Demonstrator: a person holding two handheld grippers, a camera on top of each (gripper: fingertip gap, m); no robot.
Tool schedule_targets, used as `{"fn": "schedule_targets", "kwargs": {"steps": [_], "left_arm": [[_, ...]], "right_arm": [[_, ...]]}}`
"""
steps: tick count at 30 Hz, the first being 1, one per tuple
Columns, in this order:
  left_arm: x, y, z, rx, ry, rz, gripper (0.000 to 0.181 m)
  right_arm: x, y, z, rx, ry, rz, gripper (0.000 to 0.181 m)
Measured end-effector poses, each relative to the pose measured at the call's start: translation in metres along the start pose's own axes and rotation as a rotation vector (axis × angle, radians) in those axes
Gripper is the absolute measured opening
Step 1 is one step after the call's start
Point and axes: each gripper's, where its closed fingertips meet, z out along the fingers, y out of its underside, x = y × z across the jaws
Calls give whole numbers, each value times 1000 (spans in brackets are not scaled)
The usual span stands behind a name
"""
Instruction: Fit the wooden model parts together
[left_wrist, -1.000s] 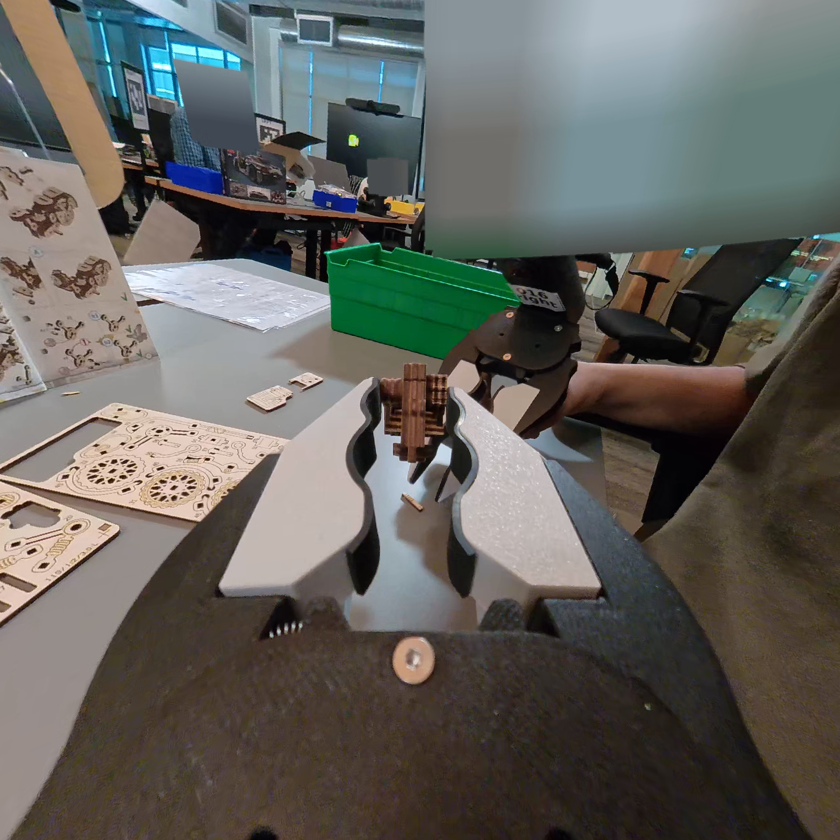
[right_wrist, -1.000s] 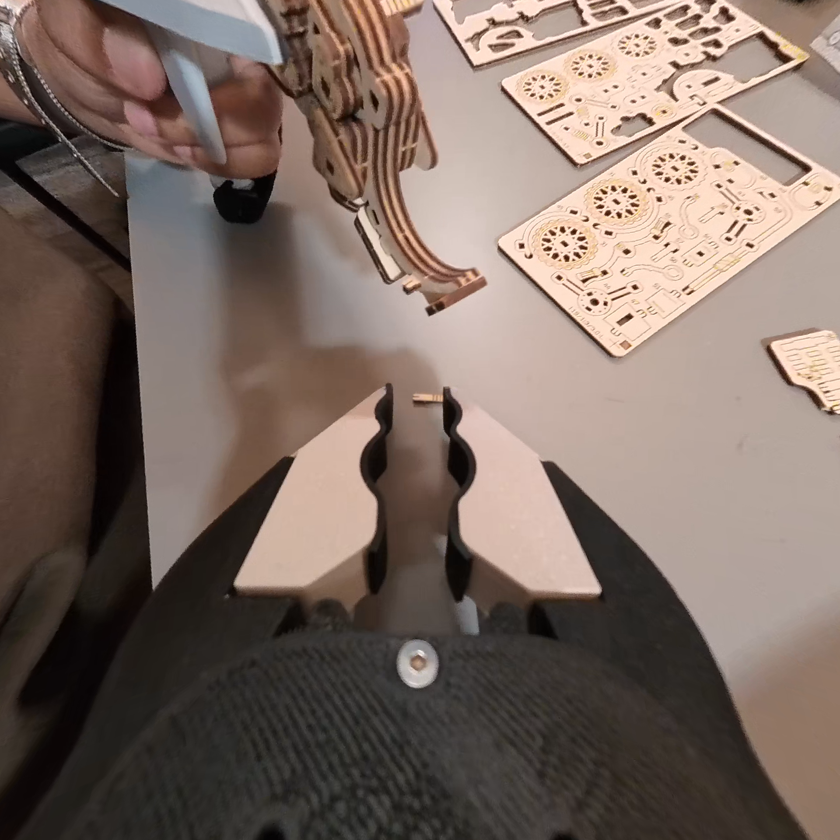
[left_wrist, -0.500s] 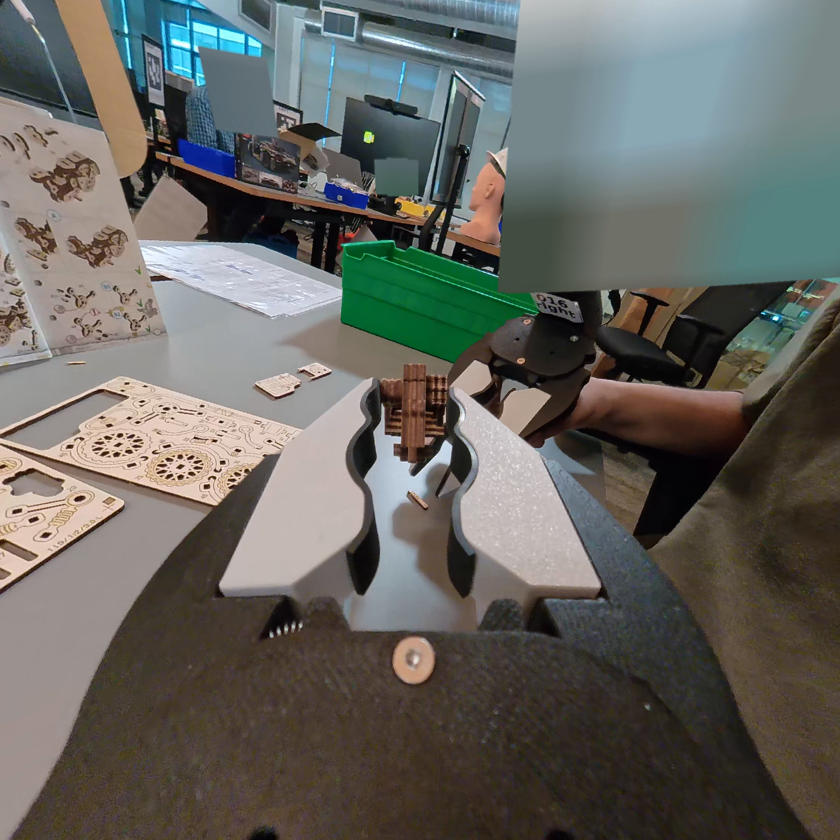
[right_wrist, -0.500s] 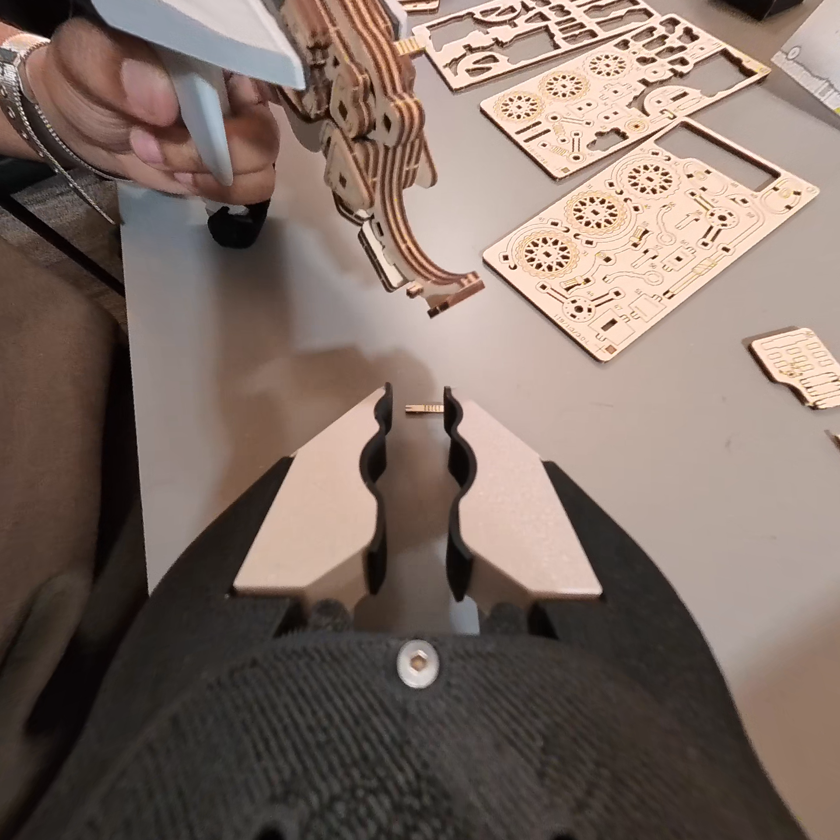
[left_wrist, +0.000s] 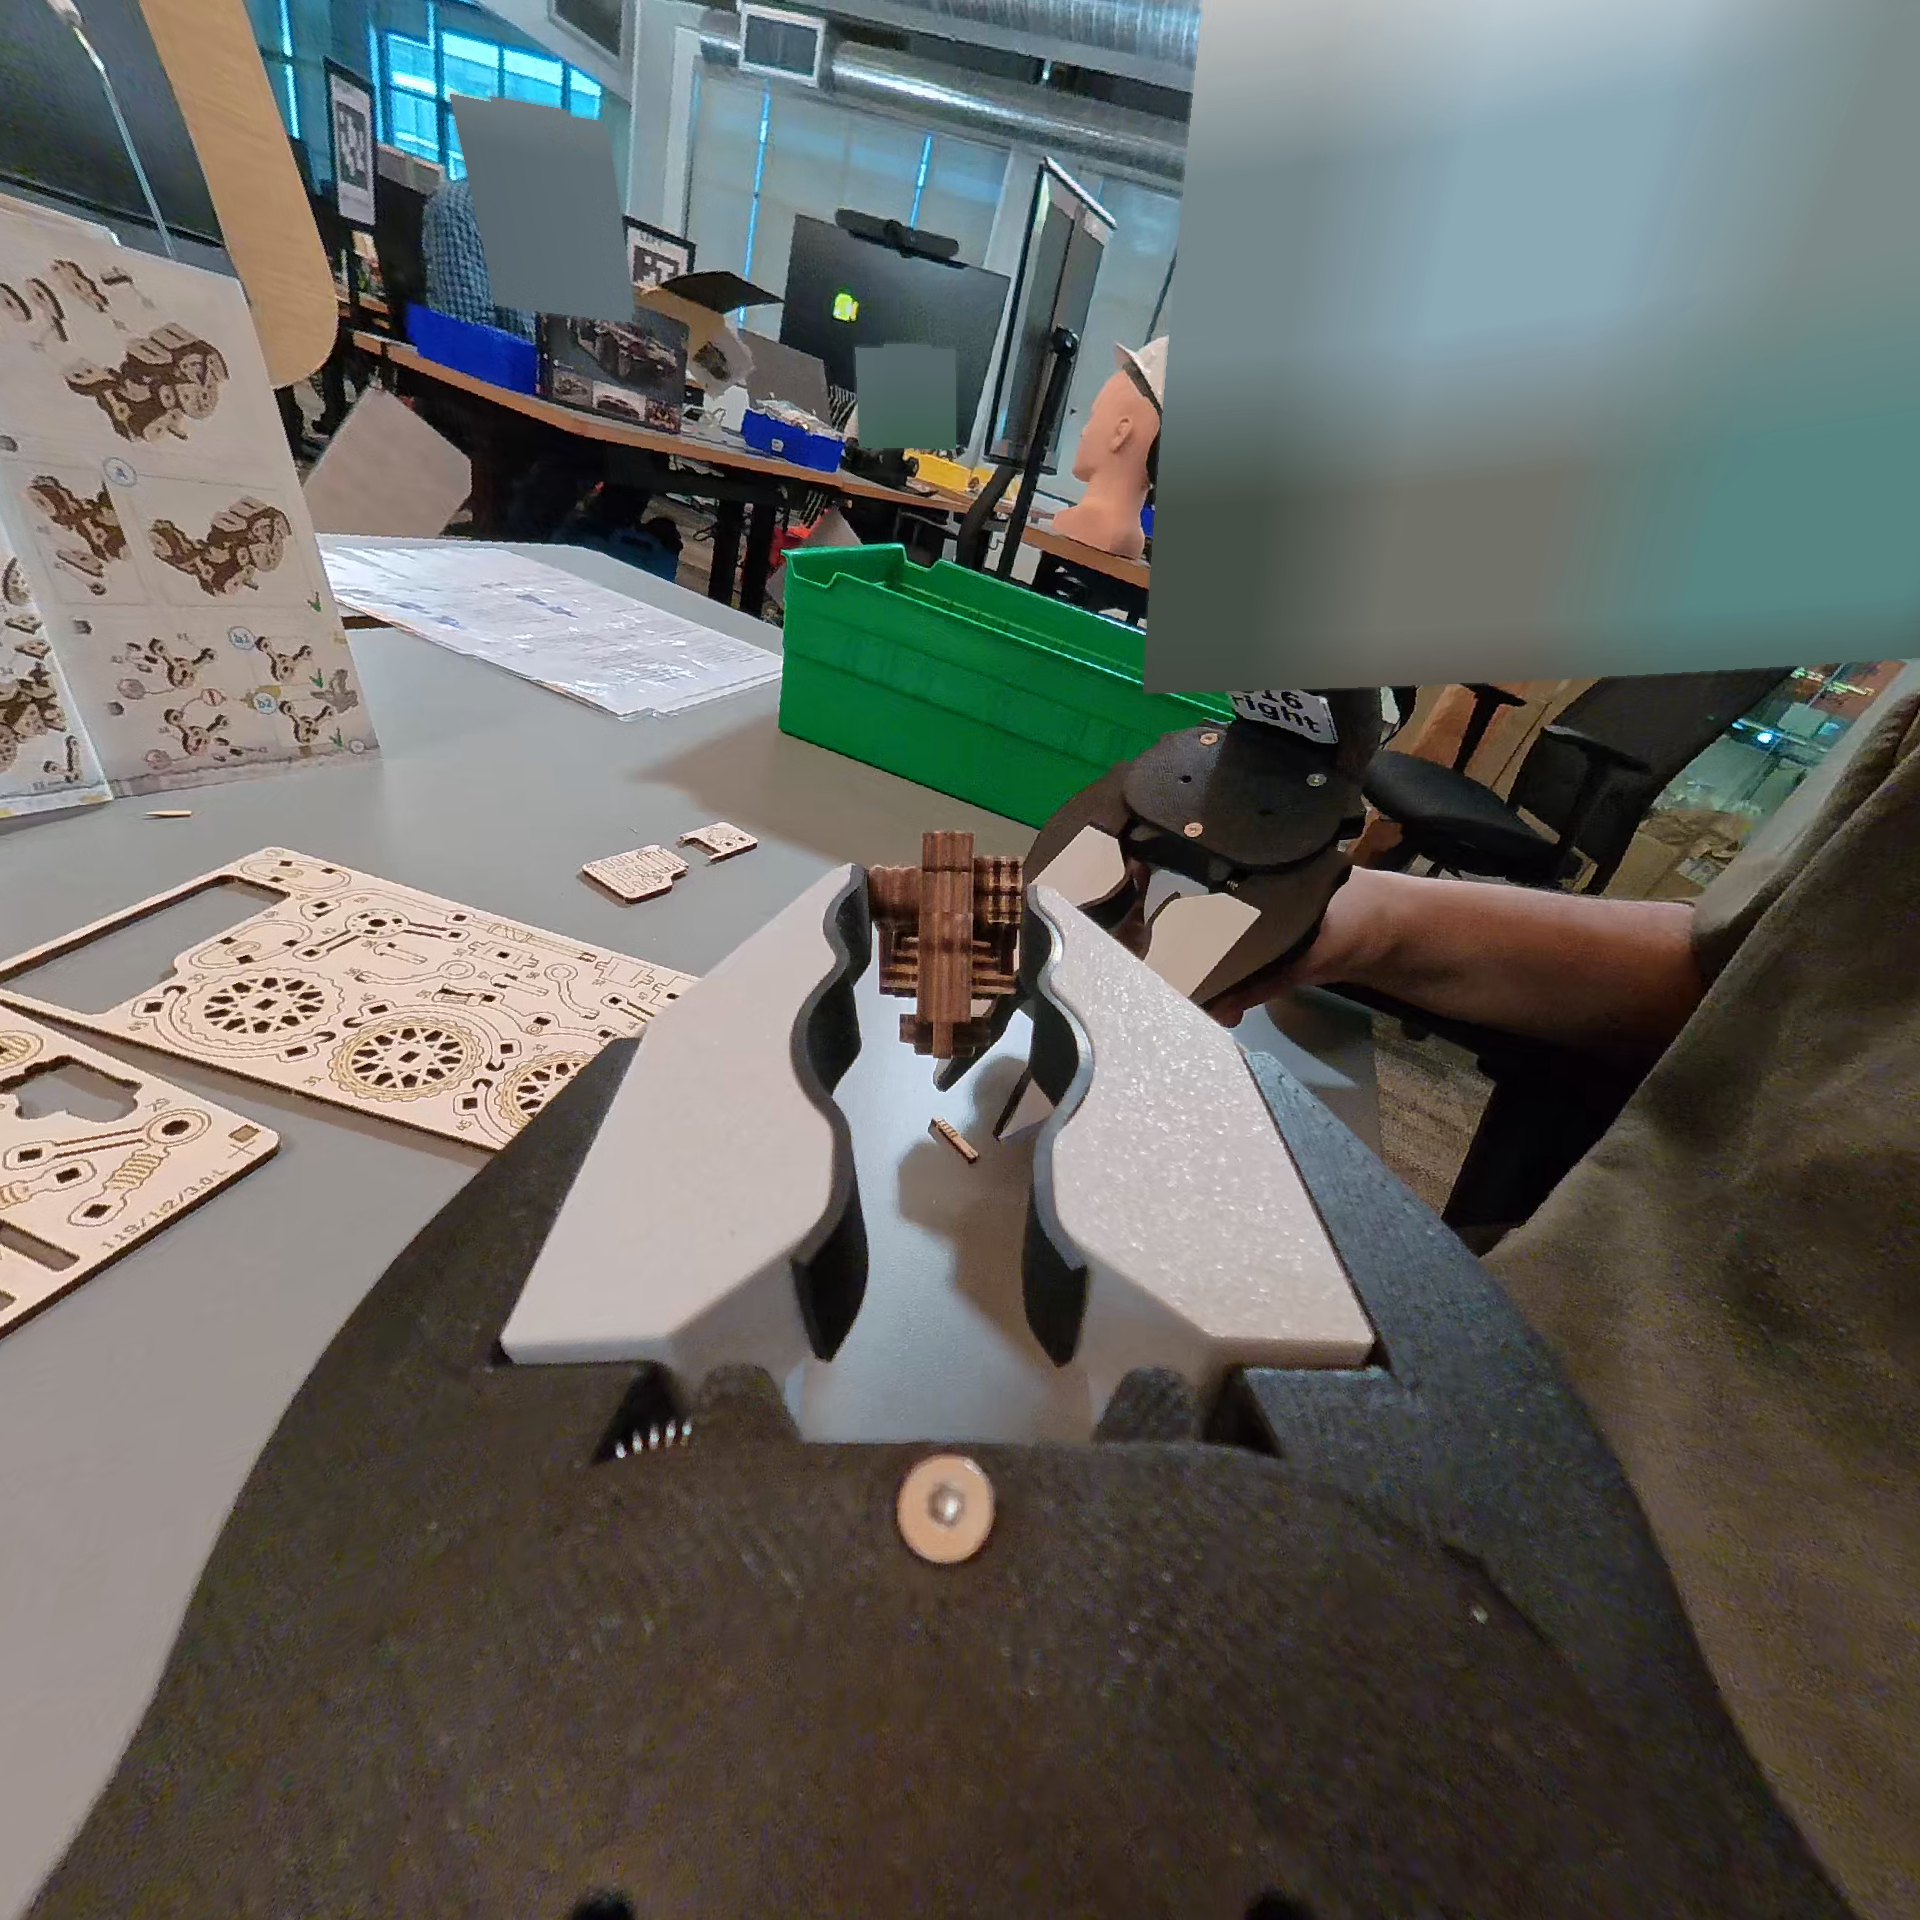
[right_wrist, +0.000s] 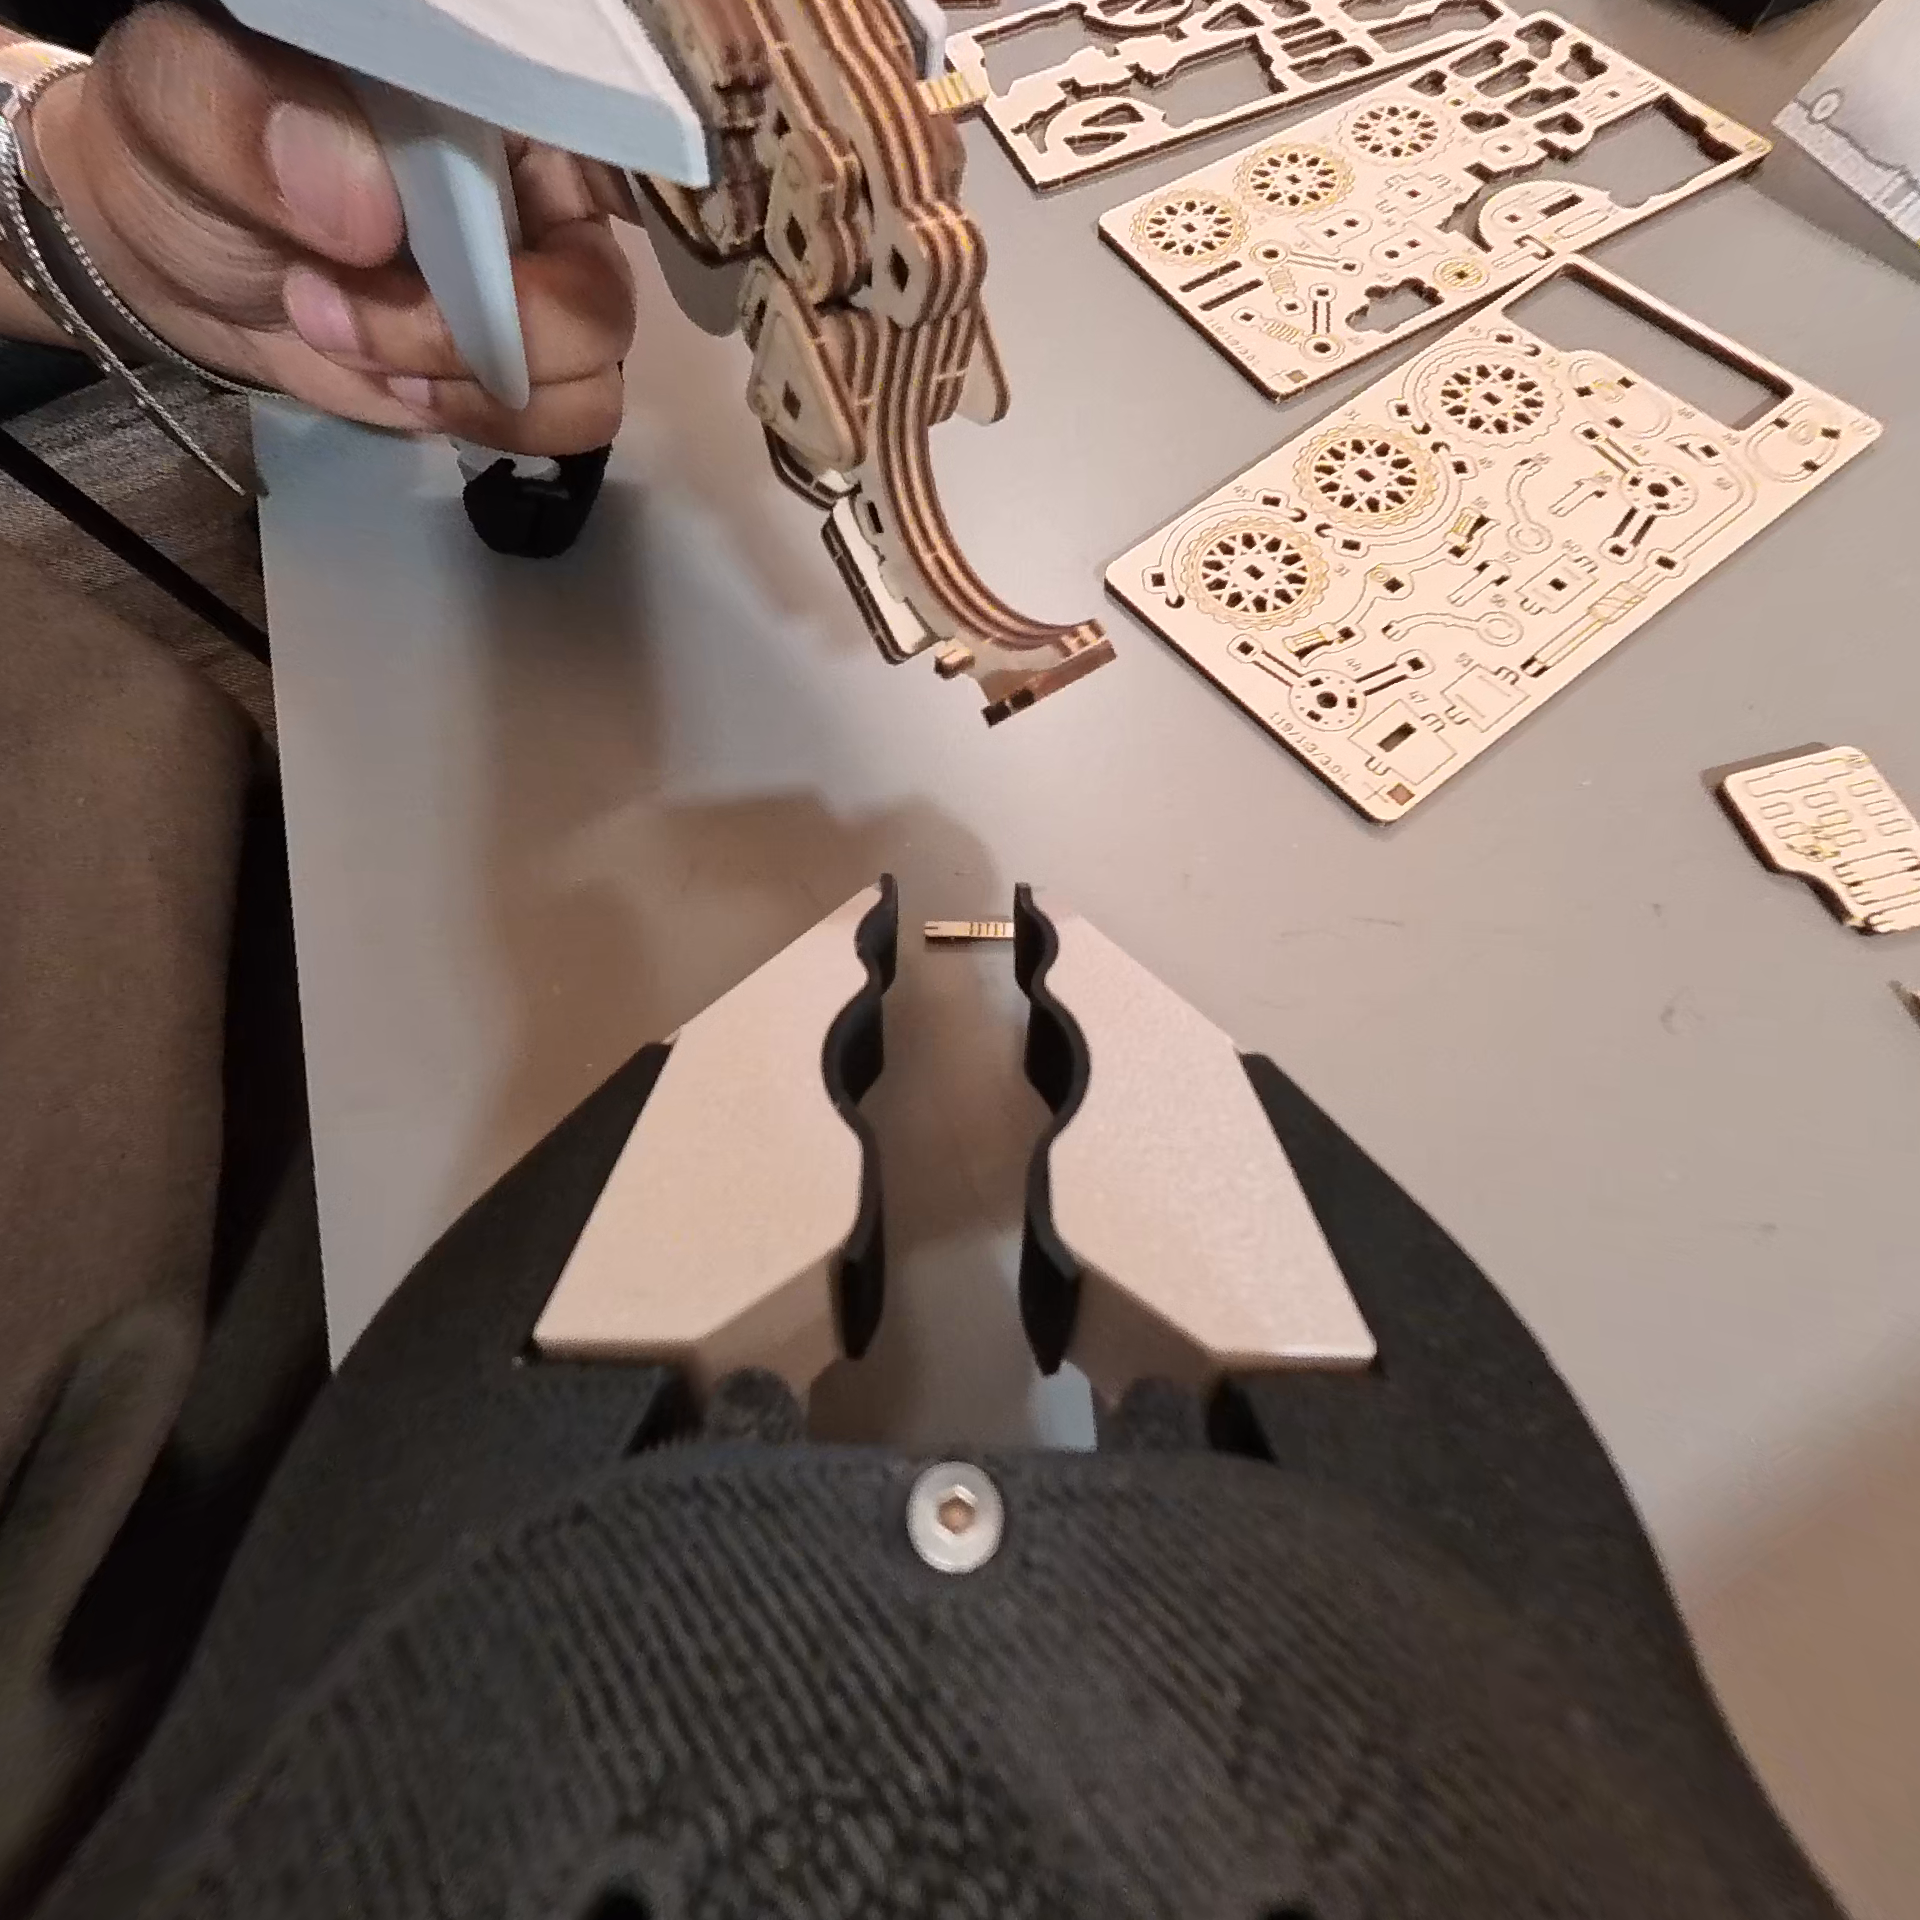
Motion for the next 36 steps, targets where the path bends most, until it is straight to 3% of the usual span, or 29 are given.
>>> {"fn": "schedule_targets", "kwargs": {"steps": [36], "left_arm": [[-9, -3, -2, 23, -15, -84, 25]], "right_arm": [[0, -2, -1, 8, 7, 1, 19]]}}
